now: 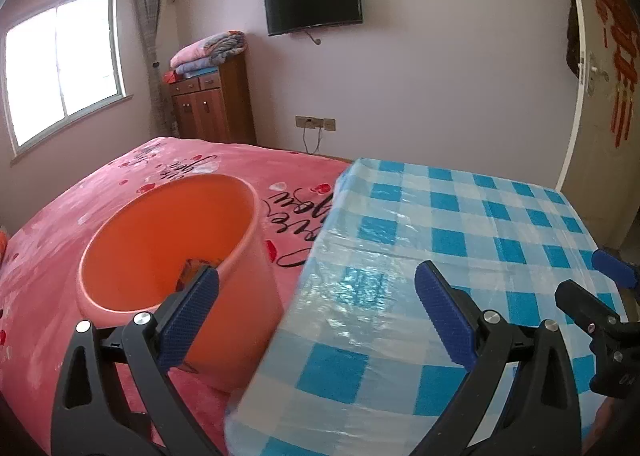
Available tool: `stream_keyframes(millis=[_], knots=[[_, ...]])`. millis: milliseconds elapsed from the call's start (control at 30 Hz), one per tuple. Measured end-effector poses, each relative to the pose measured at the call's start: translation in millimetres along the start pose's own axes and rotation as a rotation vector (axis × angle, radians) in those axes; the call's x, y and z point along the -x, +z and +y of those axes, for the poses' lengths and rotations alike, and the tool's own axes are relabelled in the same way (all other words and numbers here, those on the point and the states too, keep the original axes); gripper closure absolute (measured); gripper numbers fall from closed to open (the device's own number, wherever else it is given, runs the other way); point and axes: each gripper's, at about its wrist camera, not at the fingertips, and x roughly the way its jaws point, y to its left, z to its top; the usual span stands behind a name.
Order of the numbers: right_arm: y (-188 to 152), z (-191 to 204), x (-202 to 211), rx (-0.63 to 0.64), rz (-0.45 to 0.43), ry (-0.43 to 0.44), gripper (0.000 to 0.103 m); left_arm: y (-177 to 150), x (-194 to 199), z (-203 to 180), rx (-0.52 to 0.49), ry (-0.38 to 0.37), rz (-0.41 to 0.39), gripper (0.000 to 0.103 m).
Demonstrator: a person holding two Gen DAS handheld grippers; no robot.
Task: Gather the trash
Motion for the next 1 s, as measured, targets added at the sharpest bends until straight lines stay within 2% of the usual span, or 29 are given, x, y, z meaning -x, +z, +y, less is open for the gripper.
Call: stream_keyframes(millis=[267,1000], knots=[[-12.0,-30.1,5.8,-0.038,-0.009,-0.048,0.01,-2.5,-5.7,-36.2,-0.063,-0.004,0.014,0.004],[-29.8,-103.0,16.2,-0.095,-0.066,-0.202,0.01,-13.2,-29.2,-121.7,-0.16,-0.083,0.062,0.004]])
